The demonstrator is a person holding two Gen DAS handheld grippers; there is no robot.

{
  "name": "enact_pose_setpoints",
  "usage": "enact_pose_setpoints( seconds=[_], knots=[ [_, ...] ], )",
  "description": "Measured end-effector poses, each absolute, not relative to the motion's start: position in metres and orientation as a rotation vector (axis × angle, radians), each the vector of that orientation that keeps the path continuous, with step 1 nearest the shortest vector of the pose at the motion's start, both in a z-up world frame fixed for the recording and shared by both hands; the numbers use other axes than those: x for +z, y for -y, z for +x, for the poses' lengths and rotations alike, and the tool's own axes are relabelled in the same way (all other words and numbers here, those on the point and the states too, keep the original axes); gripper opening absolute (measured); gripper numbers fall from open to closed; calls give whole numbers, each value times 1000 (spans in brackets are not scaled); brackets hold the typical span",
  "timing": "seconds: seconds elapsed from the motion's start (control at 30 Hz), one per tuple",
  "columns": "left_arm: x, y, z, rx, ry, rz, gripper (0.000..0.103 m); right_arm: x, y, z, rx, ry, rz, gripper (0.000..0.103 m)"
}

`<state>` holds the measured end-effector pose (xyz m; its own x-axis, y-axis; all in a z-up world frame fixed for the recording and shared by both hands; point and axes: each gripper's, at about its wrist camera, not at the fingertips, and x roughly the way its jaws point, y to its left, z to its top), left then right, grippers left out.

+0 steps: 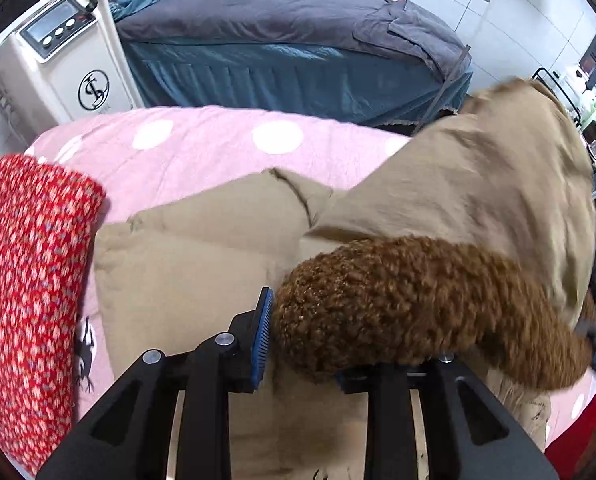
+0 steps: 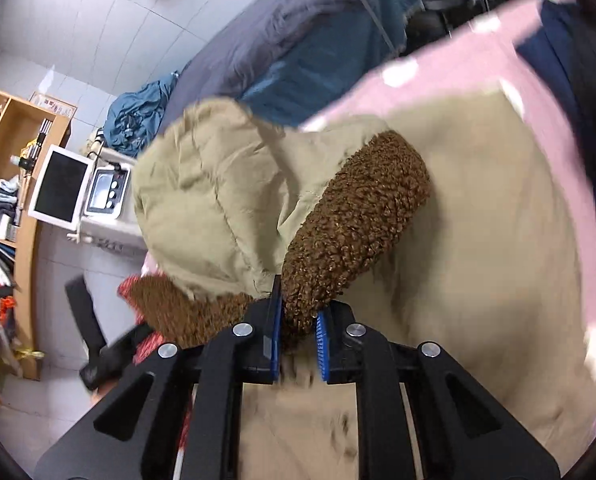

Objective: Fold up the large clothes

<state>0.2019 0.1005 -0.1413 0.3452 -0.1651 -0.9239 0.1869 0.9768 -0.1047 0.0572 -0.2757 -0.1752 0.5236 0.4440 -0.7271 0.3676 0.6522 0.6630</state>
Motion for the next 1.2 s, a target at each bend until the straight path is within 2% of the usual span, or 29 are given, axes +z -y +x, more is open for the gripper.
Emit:
enact_pose_setpoints(
  seconds=[0.23,0.37,0.53,0.8,0.9,0.93,0.97,1.07,1.2],
  knots=[
    [-145,-113,159,-228,-1229,124,68,-199,262,28,78,-1147,912,14],
    [-133,-121,132,-236,-1173,207,82,-195,269,29,79,-1133,928,14],
    [-118,-129,98,-218,-1117,270,83,-195,259,28,112,-1158,846,15],
    [-80,-100,82,-323,-1017,71,83,-236,234,37,85,-1280,713,16],
    [-88,-68,93,-392,-1039,58,83,-244,232,41,61,-1314,702,33],
    [-95,-59,95,-397,-1051,77,83,-245,234,40,37,-1329,712,45],
    [-107,-46,98,-398,-1072,121,83,-244,238,39,19,-1331,731,52],
    [-144,-21,102,-362,-1153,228,83,-232,247,31,-28,-1342,739,53],
    [-174,-10,101,-350,-1195,267,87,-191,245,23,-75,-1280,559,53]
  ],
)
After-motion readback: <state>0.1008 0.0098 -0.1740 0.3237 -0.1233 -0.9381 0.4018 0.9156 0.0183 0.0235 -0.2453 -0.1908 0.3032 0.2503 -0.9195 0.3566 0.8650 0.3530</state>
